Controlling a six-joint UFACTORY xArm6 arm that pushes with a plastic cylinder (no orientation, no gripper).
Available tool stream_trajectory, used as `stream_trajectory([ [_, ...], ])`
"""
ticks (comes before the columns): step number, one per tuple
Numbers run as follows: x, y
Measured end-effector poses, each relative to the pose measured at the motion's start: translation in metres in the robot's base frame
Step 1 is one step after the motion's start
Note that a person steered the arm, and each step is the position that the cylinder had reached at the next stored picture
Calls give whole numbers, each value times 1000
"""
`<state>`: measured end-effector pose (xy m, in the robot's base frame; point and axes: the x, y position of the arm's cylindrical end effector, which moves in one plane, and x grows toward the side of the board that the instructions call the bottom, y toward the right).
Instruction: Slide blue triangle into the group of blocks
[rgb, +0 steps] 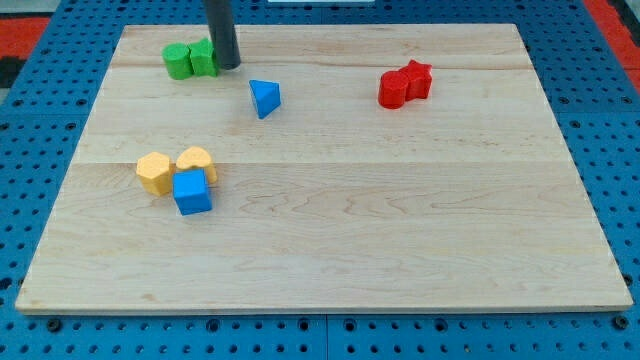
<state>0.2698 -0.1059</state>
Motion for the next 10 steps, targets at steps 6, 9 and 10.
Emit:
stream_trajectory([
  [6, 102, 118],
  [9, 90, 65],
  [10, 89, 49],
])
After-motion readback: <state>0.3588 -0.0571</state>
